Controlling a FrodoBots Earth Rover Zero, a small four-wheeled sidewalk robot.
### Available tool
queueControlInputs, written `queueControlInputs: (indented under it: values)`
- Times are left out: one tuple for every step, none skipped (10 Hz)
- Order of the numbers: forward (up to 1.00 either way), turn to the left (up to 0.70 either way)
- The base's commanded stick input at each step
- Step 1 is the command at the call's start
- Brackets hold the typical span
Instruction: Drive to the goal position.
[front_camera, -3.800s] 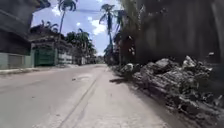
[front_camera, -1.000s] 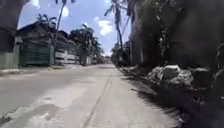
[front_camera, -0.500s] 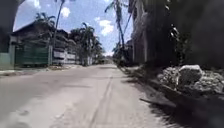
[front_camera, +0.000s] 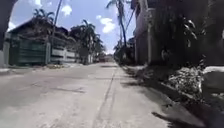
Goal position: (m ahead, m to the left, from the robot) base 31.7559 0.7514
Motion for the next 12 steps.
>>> queueControlInputs:
  values:
    - [1.00,0.00]
    - [1.00,0.00]
    - [1.00,0.00]
    - [1.00,-0.01]
    - [1.00,-0.02]
    - [1.00,-0.04]
    - [1.00,-0.19]
    - [1.00,-0.36]
    - [1.00,-0.21]
    - [1.00,-0.16]
    - [1.00,-0.10]
    - [1.00,-0.04]
